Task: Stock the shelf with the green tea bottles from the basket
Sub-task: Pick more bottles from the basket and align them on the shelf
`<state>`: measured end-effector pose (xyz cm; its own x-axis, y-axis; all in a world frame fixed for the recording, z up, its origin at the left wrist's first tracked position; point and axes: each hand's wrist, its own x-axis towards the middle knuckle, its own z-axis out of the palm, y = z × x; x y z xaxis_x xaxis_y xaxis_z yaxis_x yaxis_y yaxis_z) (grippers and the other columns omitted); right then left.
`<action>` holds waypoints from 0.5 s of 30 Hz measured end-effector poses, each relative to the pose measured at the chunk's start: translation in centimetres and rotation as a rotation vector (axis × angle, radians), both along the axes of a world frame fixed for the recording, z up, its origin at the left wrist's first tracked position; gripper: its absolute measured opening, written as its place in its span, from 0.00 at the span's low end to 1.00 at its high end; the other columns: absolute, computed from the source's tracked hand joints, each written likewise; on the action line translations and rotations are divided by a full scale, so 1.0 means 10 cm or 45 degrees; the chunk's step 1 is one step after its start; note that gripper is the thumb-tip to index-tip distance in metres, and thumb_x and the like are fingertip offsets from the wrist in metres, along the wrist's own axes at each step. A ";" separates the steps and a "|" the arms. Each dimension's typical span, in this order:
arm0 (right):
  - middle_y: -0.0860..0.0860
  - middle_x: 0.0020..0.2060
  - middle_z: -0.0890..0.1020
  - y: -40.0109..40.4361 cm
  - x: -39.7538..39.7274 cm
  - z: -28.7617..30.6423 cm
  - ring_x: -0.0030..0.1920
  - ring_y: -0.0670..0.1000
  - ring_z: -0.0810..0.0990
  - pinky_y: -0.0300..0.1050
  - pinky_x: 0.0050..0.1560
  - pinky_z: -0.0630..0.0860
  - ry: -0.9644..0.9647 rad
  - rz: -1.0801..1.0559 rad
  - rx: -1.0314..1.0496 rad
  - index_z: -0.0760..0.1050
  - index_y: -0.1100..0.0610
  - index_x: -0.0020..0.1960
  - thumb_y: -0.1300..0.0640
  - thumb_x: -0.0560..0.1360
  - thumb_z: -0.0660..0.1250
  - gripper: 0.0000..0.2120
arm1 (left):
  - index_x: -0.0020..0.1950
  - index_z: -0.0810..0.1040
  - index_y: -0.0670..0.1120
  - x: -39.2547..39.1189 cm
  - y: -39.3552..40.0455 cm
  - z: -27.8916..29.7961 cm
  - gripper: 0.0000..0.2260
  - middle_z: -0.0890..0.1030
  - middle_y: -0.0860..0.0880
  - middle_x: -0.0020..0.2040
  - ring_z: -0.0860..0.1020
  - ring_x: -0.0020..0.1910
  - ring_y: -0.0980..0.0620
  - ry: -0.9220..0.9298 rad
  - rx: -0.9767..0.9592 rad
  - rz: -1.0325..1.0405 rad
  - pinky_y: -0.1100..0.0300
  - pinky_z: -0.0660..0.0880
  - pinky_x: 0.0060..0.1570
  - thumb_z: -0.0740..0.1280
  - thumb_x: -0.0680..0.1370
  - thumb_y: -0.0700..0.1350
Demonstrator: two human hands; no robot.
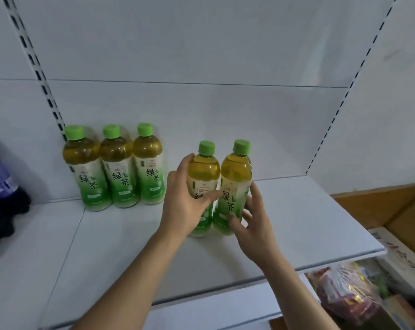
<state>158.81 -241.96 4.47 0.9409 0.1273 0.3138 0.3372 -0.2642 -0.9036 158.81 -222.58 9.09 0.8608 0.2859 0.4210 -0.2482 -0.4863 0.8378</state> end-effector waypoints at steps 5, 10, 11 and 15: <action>0.25 0.69 0.77 0.07 0.22 -0.05 0.67 0.40 0.82 0.42 0.64 0.79 -0.034 0.100 -0.186 0.50 0.27 0.82 0.62 0.80 0.72 0.48 | 0.84 0.61 0.53 0.04 0.13 -0.05 0.50 0.72 0.50 0.74 0.72 0.70 0.66 0.018 0.084 0.046 0.69 0.71 0.70 0.85 0.69 0.57; 0.40 0.74 0.79 0.01 0.36 -0.16 0.70 0.46 0.82 0.55 0.68 0.82 -0.105 0.098 -0.217 0.51 0.35 0.86 0.51 0.77 0.73 0.45 | 0.88 0.47 0.51 -0.14 0.32 0.17 0.53 0.57 0.51 0.85 0.59 0.85 0.52 0.009 0.679 0.018 0.54 0.63 0.82 0.80 0.75 0.56; 0.44 0.75 0.78 0.02 0.37 -0.18 0.71 0.49 0.81 0.59 0.68 0.81 -0.122 0.100 -0.218 0.51 0.36 0.87 0.49 0.77 0.72 0.46 | 0.88 0.44 0.52 -0.17 0.37 0.23 0.55 0.53 0.51 0.87 0.54 0.86 0.52 -0.025 0.806 0.022 0.54 0.58 0.83 0.80 0.75 0.55; 0.47 0.71 0.74 0.05 0.36 -0.23 0.65 0.54 0.82 0.60 0.61 0.84 -0.192 0.046 -0.325 0.51 0.40 0.88 0.50 0.75 0.78 0.51 | 0.89 0.37 0.51 -0.13 0.56 0.44 0.59 0.42 0.49 0.89 0.44 0.88 0.50 -0.077 1.237 -0.024 0.50 0.45 0.85 0.79 0.74 0.57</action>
<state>162.46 -241.46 2.19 0.8794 0.2526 0.4035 0.4760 -0.4620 -0.7483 157.56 -217.00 13.53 0.8307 -0.2235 0.5099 -0.2928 -0.9544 0.0587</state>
